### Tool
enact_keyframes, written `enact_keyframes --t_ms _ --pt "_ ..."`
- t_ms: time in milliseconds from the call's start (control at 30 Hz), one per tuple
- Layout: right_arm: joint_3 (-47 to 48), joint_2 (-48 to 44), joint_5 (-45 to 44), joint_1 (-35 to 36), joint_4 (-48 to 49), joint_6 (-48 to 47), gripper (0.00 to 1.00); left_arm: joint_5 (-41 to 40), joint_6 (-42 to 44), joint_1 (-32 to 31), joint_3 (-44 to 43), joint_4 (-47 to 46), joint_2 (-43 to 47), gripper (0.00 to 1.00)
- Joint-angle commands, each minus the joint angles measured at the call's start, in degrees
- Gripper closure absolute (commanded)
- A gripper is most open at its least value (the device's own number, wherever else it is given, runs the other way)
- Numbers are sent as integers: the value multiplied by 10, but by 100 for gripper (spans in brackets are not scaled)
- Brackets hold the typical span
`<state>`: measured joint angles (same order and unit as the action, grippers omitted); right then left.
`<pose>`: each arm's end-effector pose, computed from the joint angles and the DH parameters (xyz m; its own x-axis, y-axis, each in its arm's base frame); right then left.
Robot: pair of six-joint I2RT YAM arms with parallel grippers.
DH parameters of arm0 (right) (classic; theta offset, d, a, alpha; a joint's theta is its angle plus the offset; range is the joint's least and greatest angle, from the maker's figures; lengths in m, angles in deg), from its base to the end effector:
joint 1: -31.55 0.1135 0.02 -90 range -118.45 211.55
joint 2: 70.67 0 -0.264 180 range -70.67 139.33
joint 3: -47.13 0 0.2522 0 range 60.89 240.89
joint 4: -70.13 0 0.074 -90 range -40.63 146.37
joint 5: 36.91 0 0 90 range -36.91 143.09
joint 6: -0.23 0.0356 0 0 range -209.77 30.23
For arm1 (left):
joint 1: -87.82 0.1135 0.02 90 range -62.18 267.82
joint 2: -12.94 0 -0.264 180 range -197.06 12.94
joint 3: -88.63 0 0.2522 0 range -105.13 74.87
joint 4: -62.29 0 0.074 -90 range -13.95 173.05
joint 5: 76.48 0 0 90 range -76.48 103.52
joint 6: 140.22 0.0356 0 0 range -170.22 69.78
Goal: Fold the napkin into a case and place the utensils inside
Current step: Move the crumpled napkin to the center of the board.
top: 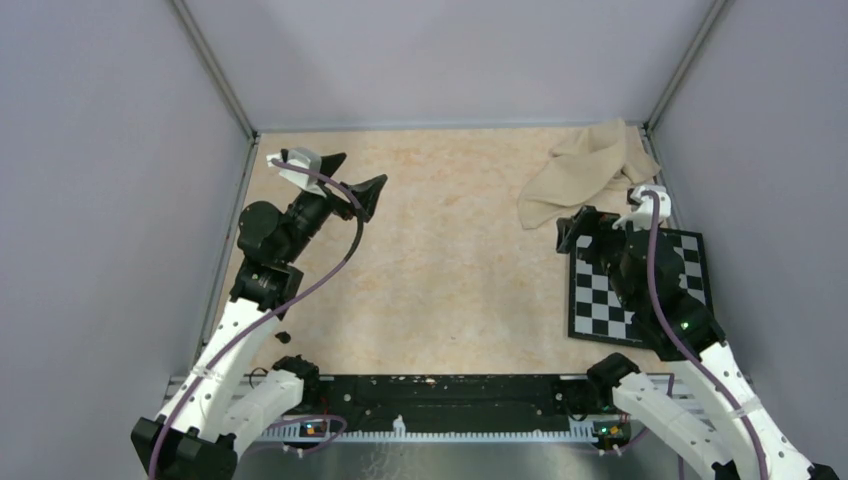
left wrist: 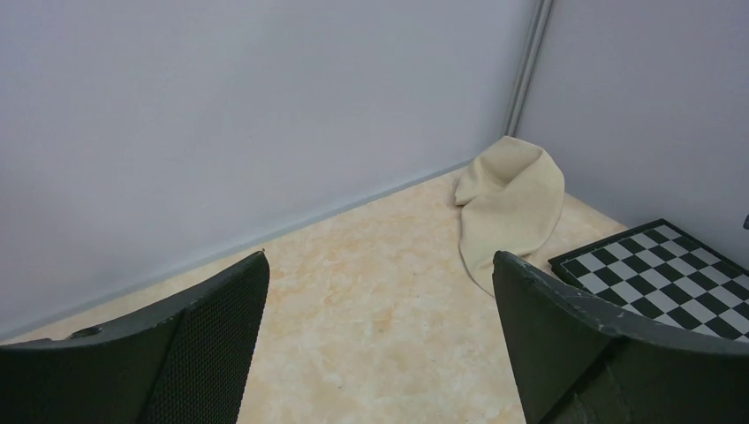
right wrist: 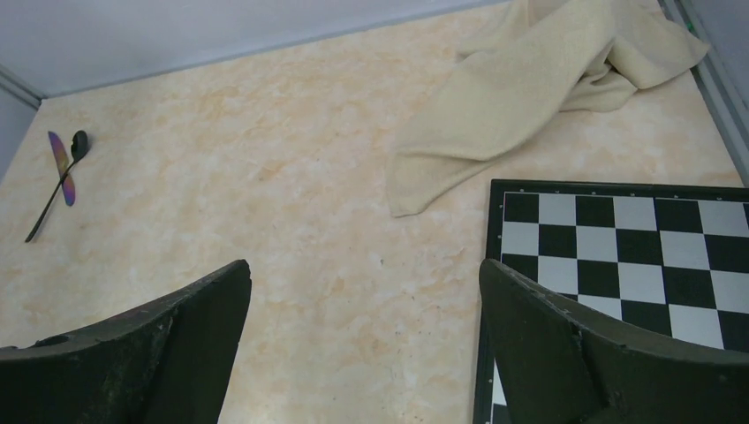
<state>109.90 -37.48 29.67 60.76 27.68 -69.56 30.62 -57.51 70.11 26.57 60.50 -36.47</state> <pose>0.1137 0.0474 0.3588 -0.2203 0.2400 -0.9454 -0.0357 0.9666 0.2537 0.1863 -0.0705 0.3961 0.1643 -0.1798 -0.9699 0.5876 0.8076 -0.0502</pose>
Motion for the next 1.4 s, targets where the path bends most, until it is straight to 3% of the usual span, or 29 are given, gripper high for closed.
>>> enact_keyframes --t_ms 0,333,433,500,600,767,900,1100,1167,1267,1367 --pt "4 6 -35 6 24 15 1 17 5 -5 -7 -37 -3 0" --pt "10 164 -15 1 63 9 1 26 -4 -11 -13 -31 -23 0" --pt "27 231 20 -40 85 29 1 26 -4 -13 -14 -29 -32 0" --pt "42 279 99 -101 100 57 1 31 -7 -16 -16 -28 -36 0" --pt "90 373 156 -185 93 90 1 38 -11 -17 -18 -28 -41 0" --pt "177 507 107 -250 90 99 3 38 -11 -17 -20 -26 -41 0" --pt "265 621 129 -317 74 124 9 41 -12 -17 -22 -25 -42 0" --pt "408 781 140 -348 25 132 16 45 -14 -17 -23 -24 -44 0" --pt "434 821 162 -348 32 126 24 47 -13 -17 -26 -21 -46 0" --pt "439 850 245 -342 58 116 57 47 -12 -16 -27 -20 -47 0" --pt "406 832 274 -306 79 93 89 40 -6 -16 -26 -18 -48 0"
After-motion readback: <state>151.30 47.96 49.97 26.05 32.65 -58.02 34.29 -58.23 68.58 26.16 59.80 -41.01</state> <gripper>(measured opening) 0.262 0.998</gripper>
